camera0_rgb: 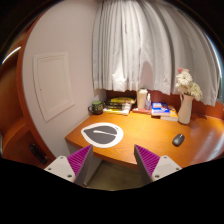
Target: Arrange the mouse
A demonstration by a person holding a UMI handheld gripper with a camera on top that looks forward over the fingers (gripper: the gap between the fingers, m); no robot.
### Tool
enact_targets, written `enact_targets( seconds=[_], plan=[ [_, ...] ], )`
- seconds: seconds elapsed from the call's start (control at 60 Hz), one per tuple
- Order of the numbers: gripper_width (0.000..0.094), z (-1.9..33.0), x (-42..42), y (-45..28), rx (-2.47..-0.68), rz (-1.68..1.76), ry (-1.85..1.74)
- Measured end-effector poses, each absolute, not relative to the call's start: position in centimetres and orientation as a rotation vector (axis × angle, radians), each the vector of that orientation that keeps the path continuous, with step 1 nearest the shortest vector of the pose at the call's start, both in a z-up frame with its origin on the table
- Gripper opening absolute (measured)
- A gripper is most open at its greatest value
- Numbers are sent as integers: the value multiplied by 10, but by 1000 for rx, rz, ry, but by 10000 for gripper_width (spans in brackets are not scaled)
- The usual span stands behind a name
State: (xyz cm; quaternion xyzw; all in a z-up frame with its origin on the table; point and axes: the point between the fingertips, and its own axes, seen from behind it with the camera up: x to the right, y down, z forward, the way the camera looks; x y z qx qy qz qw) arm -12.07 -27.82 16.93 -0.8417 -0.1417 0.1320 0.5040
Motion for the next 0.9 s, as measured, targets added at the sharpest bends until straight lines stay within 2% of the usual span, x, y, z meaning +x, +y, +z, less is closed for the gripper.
enact_targets(
  seconds=[0.083, 0.1, 0.15, 0.267, 0.367, 0.75, 0.9],
  plan=[
    [821, 134, -83, -277, -2115, 278, -266],
    [822, 156, -90, -283, -2119, 272, -257],
    [821, 112, -42, -273, -2178, 230, -193],
    [799, 65, 30, -258, -2238, 133, -67],
    [800, 38, 80, -232, -2268, 81, 18],
    [810, -13, 164, -70, -2323, 19, 97],
    [807, -11, 163, -21, -2334, 61, 70]
  ],
)
